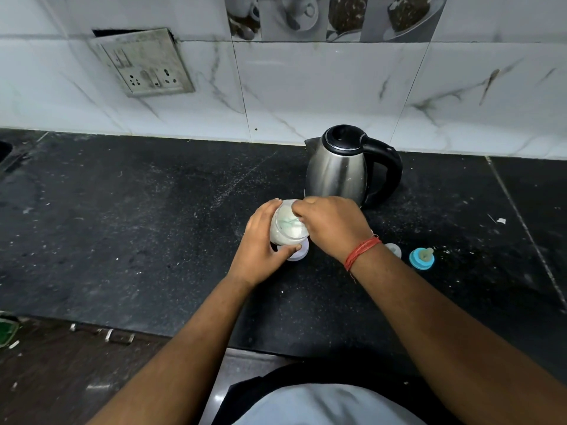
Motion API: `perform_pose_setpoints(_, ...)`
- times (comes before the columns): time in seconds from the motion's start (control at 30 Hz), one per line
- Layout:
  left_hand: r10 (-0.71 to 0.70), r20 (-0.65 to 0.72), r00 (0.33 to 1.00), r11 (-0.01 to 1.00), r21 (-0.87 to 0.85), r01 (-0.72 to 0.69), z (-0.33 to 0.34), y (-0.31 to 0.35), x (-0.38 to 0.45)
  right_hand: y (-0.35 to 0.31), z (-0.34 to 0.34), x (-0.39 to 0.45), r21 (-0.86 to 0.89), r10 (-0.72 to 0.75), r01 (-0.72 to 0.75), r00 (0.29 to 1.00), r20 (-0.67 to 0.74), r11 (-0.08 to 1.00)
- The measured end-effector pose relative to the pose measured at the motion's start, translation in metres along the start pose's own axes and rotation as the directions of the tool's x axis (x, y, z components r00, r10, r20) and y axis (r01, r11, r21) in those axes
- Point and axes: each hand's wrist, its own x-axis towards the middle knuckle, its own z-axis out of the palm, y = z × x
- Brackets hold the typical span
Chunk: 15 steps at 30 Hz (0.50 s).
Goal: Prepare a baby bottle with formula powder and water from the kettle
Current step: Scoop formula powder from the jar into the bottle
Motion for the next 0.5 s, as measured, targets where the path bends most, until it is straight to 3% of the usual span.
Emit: perform_pose_setpoints(0.5,0.104,-0.006,0.995,0.995,-0.01,-0.104,0.0035,-0.0038,0.0005,-0.0096,0.002,-0.0004,-0.102,-0.008,0.018,0.995,0.104,0.995)
